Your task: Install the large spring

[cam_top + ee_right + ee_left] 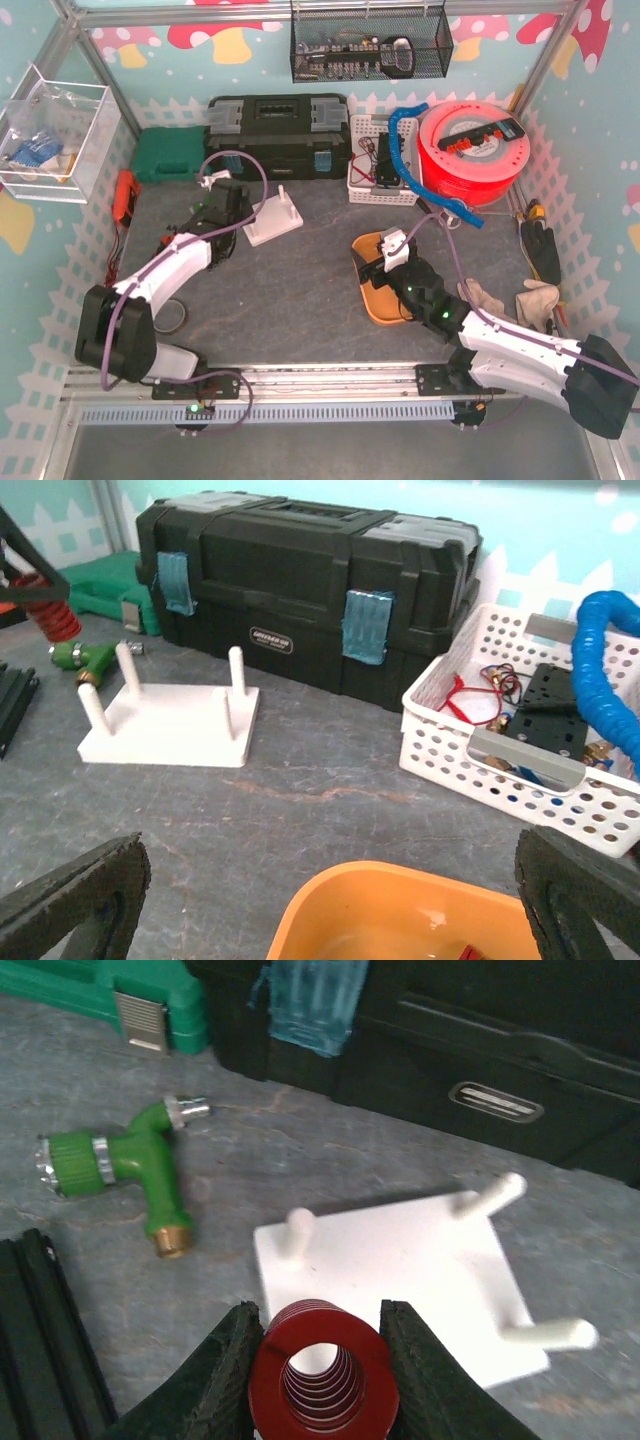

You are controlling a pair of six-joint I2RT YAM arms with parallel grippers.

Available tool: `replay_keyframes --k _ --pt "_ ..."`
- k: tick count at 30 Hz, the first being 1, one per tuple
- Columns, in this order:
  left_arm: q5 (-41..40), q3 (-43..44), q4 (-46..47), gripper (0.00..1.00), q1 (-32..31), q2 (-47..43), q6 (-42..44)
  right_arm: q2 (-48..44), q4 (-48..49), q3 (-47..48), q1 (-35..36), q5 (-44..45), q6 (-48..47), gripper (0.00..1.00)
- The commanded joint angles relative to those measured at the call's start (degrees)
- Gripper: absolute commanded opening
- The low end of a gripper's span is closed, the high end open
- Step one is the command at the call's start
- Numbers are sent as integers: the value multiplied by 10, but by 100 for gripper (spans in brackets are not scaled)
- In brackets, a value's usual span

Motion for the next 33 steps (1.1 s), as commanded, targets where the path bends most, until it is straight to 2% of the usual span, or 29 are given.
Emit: replay_keyframes --k 1,8,33 --pt "-22 35 37 3 27 43 16 -8 37 -12 -1 47 21 99" --pt "-3 69 49 4 49 95 25 -27 70 -34 -1 48 14 99" --pt "42 114 63 11 69 182 44 -13 67 -31 -1 56 -8 99"
